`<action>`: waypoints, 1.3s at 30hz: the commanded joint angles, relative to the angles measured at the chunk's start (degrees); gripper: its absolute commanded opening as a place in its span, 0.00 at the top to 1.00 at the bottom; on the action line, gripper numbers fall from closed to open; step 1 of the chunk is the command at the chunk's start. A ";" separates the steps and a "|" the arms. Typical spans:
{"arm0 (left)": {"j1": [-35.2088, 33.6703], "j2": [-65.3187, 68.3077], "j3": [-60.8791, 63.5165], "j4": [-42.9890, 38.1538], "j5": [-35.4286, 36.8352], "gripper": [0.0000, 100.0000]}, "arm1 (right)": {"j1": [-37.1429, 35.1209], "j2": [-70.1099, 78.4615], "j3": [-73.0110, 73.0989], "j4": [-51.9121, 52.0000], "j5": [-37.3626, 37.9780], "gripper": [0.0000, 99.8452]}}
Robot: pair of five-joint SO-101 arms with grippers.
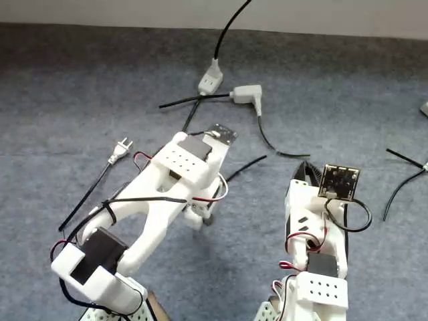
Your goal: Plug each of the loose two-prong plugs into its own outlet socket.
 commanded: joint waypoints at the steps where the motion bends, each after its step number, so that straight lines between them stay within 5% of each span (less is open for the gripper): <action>1: 0.04 -0.66 -4.00 -0.70 1.85 0.74 | -0.13 -0.40 5.58 -1.27 0.70 0.99; 7: -8.48 -0.66 -21.32 13.19 -2.99 0.74 | -0.40 -0.40 5.41 -1.10 0.70 0.99; 10: -17.71 -0.66 -31.25 20.04 -5.63 0.74 | -1.36 -0.40 5.49 -1.01 0.70 0.99; 14: -32.66 -0.13 -33.54 19.69 -8.62 0.74 | -9.01 -0.40 4.97 2.59 0.70 0.99; 22: -41.45 -0.04 -16.04 10.02 -11.34 0.74 | -34.42 -0.48 -0.66 18.59 12.48 0.99; 27: -39.69 -0.66 -4.88 -3.25 3.34 0.74 | -46.29 -0.22 -1.10 21.49 14.42 0.99; 32: -45.67 -0.13 -4.44 -4.75 9.05 0.74 | -53.05 -0.13 -1.27 20.88 14.33 0.99; 39: -48.31 2.86 -3.12 -9.23 14.07 0.74 | -51.82 -0.04 -0.57 12.70 14.33 0.99</action>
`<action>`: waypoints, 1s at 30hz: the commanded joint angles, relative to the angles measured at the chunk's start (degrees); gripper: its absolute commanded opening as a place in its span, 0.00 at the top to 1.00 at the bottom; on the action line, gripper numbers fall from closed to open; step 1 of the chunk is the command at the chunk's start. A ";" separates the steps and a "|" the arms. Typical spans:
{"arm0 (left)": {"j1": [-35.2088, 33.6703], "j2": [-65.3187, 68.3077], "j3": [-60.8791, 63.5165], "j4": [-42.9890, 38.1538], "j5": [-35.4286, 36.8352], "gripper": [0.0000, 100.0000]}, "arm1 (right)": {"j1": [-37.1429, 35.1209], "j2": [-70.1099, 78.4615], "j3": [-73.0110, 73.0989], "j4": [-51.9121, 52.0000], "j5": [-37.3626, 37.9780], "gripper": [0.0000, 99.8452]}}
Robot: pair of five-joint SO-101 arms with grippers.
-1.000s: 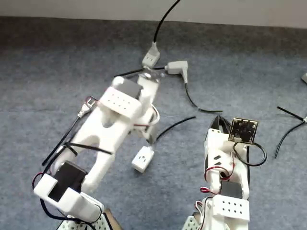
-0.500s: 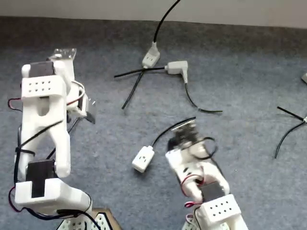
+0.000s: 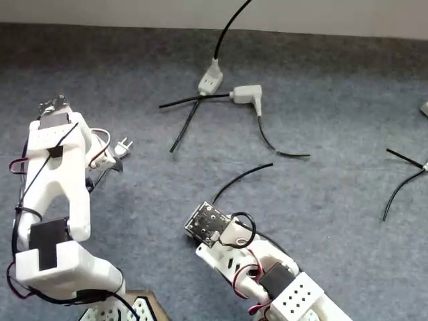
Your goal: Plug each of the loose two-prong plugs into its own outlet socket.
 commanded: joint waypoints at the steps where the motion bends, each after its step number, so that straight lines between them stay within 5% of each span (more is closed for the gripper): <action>1: -0.84 0.22 -0.48 -1.32 1.23 0.74 | 1.54 -0.04 -0.48 -2.95 0.53 0.99; 12: -0.84 0.48 -0.13 -1.32 1.23 0.74 | 6.29 0.04 4.18 -4.26 0.70 0.99; 30: -1.10 0.48 0.84 -1.76 1.23 0.74 | 10.33 -0.22 3.38 7.52 0.70 0.99</action>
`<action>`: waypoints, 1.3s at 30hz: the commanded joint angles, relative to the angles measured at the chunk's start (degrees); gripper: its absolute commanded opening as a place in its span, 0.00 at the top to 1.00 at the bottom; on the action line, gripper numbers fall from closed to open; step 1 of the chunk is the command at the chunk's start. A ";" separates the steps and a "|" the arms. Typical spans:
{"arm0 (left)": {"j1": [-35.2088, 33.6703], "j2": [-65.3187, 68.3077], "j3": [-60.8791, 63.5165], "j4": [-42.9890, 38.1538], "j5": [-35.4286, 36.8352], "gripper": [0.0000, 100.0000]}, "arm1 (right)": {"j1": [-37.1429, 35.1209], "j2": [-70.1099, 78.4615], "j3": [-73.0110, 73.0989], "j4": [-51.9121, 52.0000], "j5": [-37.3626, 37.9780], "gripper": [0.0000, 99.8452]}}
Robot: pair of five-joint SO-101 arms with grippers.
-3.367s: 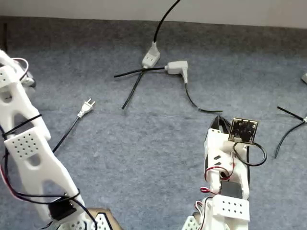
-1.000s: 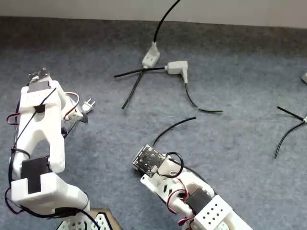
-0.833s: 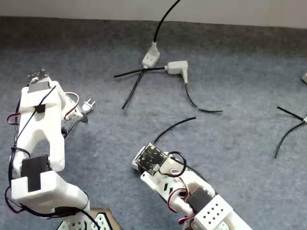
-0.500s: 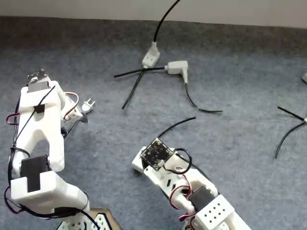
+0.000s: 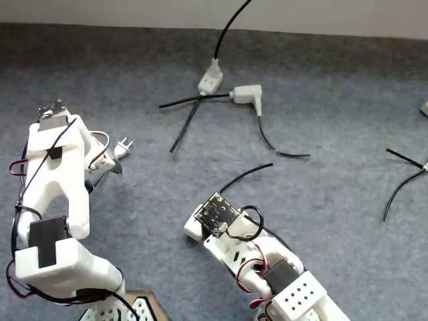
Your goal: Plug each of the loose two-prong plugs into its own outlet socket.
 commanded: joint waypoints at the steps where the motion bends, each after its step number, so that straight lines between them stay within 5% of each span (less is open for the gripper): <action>1: -0.40 -0.31 -0.22 -0.79 0.44 0.74 | 7.43 -0.04 -0.22 7.25 0.70 0.99; 5: -0.31 -0.31 -0.22 -0.79 0.44 0.74 | 18.07 -0.04 -15.52 18.59 0.70 0.99; 9: -0.22 -0.31 0.04 -2.29 0.53 0.74 | 18.59 0.04 -26.51 25.63 0.44 0.99; 16: -0.22 -0.31 0.13 -2.29 0.53 0.74 | 10.33 3.65 -30.37 30.81 0.26 0.95; 24: -0.22 -0.31 0.13 -2.29 0.53 0.74 | 9.63 35.03 -41.27 31.08 -2.11 0.86; 28: -0.22 -0.31 0.13 -2.29 0.53 0.74 | 2.77 44.26 -49.89 31.16 -6.59 0.86; 33: -0.22 -0.31 0.13 -2.29 0.53 0.74 | -8.04 52.70 -55.43 30.81 -1.76 0.86; 39: -0.22 -0.31 0.13 -2.29 0.53 0.74 | -10.77 65.71 -59.65 30.29 3.52 0.79</action>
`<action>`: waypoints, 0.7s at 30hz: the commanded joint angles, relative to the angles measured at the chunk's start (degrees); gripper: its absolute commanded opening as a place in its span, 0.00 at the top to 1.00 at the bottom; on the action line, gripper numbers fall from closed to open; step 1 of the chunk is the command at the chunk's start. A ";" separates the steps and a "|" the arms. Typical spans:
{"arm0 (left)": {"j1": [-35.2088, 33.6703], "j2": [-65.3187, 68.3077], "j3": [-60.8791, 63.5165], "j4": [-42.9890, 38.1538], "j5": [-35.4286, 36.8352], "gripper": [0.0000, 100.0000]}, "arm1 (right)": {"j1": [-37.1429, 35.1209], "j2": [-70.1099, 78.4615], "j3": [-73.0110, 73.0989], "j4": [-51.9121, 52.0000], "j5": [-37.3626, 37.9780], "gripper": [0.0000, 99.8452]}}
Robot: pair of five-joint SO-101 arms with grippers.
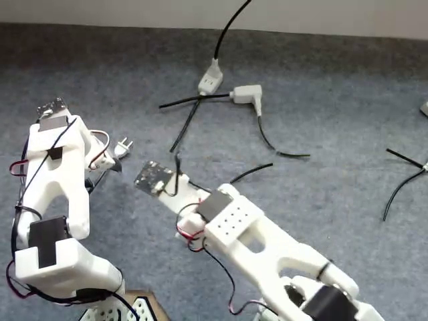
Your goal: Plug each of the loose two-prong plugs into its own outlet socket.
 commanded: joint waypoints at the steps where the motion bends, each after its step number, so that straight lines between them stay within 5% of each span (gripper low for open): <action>1: -0.13 -0.31 -0.22 -0.53 0.53 0.74 | -1.01 6.37 -5.14 -0.31 1.93 0.77; 7: -0.13 -0.31 -0.22 -0.53 0.53 0.74 | -1.19 13.85 -7.43 -0.22 12.22 0.69; 21: -0.13 -0.31 -0.22 -0.53 0.53 0.74 | -0.31 14.73 -7.52 -5.05 13.01 0.69</action>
